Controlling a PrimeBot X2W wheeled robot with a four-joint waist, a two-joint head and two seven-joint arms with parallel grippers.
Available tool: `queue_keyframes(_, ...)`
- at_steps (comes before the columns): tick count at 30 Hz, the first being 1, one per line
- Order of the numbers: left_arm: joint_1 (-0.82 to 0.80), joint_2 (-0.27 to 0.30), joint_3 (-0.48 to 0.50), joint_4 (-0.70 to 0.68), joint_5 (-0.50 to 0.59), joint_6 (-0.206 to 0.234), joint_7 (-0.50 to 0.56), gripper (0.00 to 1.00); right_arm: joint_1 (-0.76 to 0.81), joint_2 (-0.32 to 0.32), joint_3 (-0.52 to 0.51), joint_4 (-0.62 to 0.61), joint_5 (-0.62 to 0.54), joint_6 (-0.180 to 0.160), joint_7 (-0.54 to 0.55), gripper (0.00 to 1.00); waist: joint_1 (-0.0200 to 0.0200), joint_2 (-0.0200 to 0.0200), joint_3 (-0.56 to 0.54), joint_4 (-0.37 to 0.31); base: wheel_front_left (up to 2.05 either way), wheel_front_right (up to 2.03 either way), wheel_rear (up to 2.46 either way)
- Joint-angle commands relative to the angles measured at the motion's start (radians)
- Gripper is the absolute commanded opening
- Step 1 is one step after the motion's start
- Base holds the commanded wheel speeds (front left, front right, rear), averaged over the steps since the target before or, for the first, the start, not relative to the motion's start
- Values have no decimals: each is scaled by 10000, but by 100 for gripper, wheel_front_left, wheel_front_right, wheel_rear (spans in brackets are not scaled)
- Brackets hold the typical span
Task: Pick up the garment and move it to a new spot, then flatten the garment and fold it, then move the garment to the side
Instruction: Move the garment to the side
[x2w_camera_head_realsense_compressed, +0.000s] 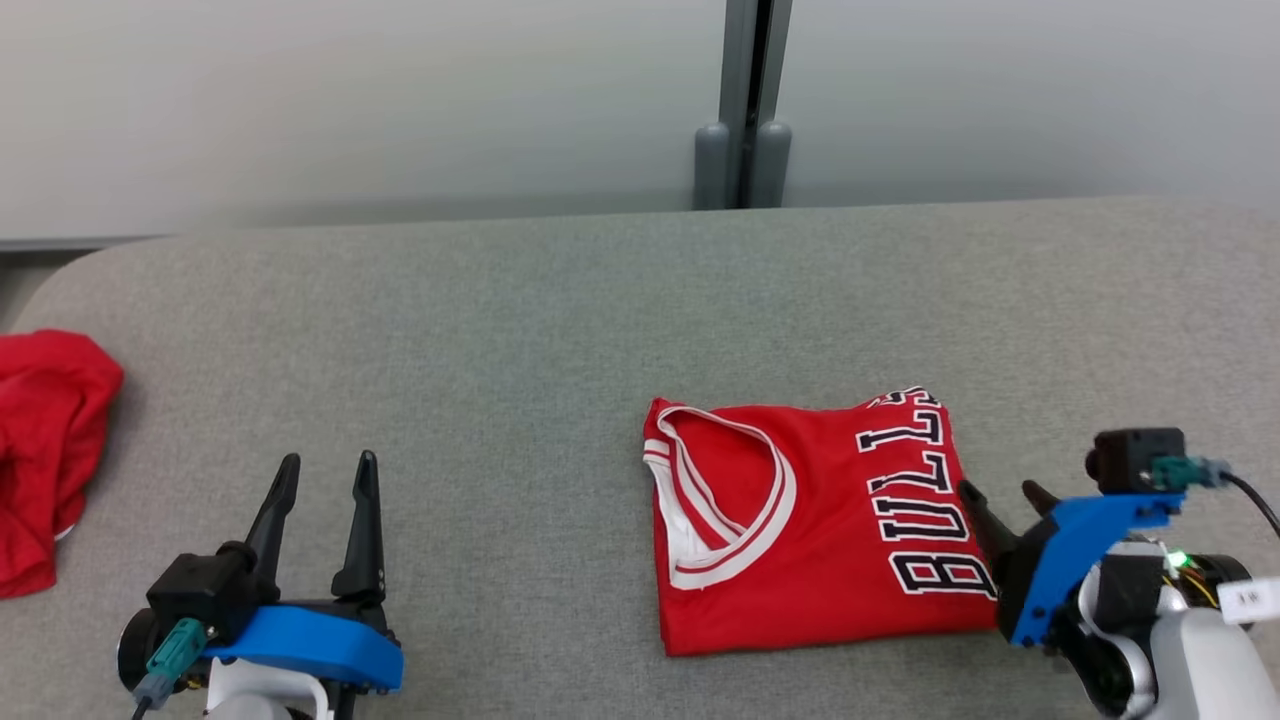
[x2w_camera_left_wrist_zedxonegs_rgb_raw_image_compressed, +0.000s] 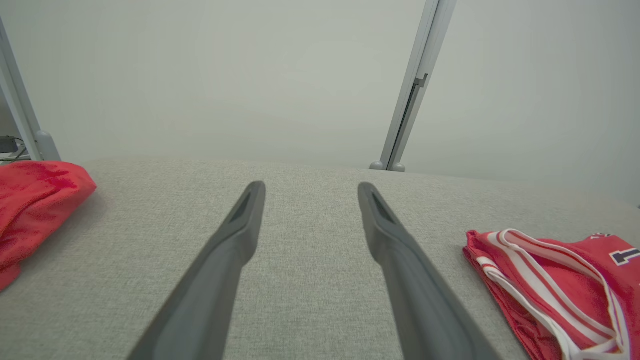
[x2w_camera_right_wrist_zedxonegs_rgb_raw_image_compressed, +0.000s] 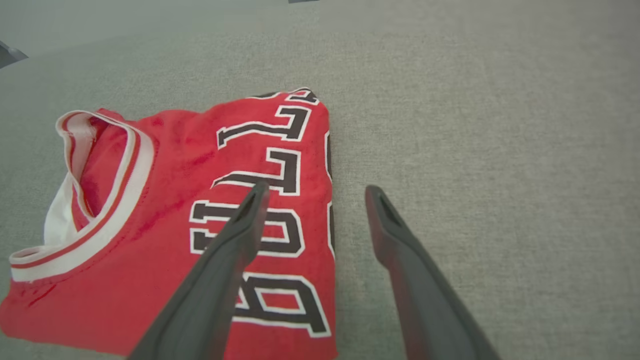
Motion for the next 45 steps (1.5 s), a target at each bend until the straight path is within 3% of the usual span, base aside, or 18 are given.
queue_keyframes(1, -153, 6, -1, -36, 62, -14, -44, 100, -220, 50, -32, 136, -76, 2, 221, 100, 0, 0, 178, 144, 0, 0, 0)
queue_keyframes(12, -744, -48, -175, 149, 177, -134, -45, 100, -1439, 174, 152, 2691, -1200, 3, 1920, 100, 0, 0, 802, 418, 0, 0, 0)
queue_keyframes(13, -769, -39, -148, 142, 188, -126, -44, 100, -1446, 211, 458, 2951, -1133, 5, 2103, 68, 0, 0, 829, 358, 0, 0, 0)
queue_keyframes(14, -792, -50, -118, 117, 183, -130, -44, 100, -1579, 259, 1128, 3006, -722, 31, 2065, 0, 0, 0, 881, 223, 0, 0, 0)
queue_keyframes(18, -800, 1, -34, 7, 202, -129, -44, 100, -2225, -526, 2256, 2589, -430, 13, 1406, 0, 0, 0, 1036, -135, 0, 0, 0)
queue_keyframes(23, -872, 205, 172, -486, 304, -65, -42, 100, -3749, -2363, 4487, 1887, 118, -4, 901, 0, 0, 0, 1597, -1088, 0, 0, 0)
queue_keyframes(27, -1126, 398, 262, -951, 403, -20, -35, 100, -4854, -3512, 5103, 1720, 455, -1, 776, 0, 0, 0, 2190, -1786, 0, 0, 0)
queue_keyframes(34, -1659, 797, 124, -1680, 694, -22, 283, 100, -5915, -4793, 4337, 2534, 511, -1, -242, 0, 0, 0, 3326, -2752, 0, 0, 0)
queue_keyframes(45, -2012, 1464, -6, -2565, 1016, -61, 922, 100, -6525, -5417, 2726, 4258, -538, -1, -2559, 0, 0, 0, 4392, -3213, 0, 0, 0)
